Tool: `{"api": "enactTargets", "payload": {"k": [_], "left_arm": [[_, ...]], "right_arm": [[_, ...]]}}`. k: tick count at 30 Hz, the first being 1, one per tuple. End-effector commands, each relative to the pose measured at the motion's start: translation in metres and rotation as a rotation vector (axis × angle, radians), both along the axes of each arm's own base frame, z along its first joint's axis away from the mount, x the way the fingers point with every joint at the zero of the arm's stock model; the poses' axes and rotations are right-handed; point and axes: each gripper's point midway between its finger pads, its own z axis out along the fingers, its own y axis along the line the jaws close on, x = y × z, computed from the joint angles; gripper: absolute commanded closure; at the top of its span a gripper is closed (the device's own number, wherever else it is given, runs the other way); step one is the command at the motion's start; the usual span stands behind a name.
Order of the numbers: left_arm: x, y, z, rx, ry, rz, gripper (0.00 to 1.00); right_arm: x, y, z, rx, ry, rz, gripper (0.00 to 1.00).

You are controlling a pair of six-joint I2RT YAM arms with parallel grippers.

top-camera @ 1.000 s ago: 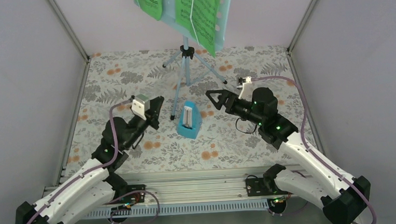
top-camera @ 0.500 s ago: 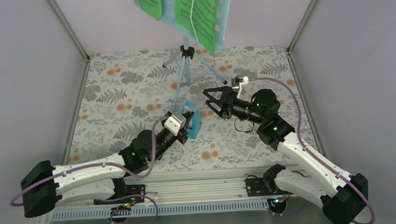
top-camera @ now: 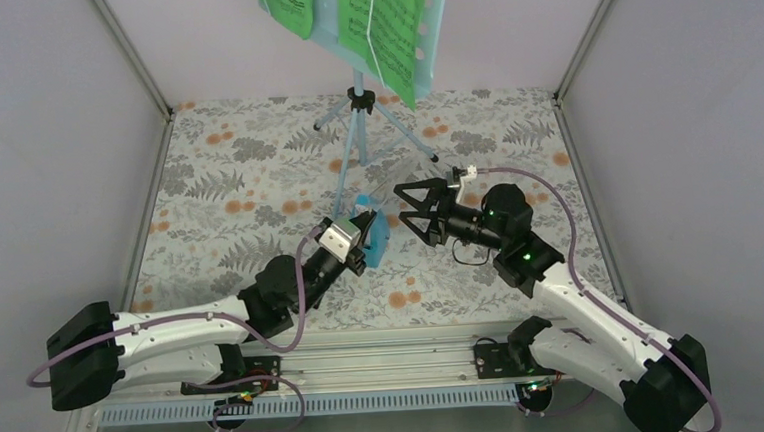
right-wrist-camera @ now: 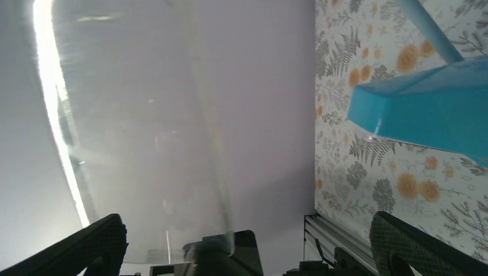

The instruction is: Pack up the instrument practice props

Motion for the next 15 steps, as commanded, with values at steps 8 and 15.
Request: {"api": "enactTargets", "payload": {"k": [8, 15], "left_arm": [[-0.004, 0.001, 0.006, -0.048, -0.002, -0.018, 0.98], [-0.007, -0.002, 0.000, -0.043, 0.006, -0.044, 0.97]], "right_arm": [[0.008, -0.008, 0.015, 0.053, 0.001, -0.070, 0.00], [0.016, -0.010, 0.039, 0.132, -0.054, -0.097, 0.00]]}}
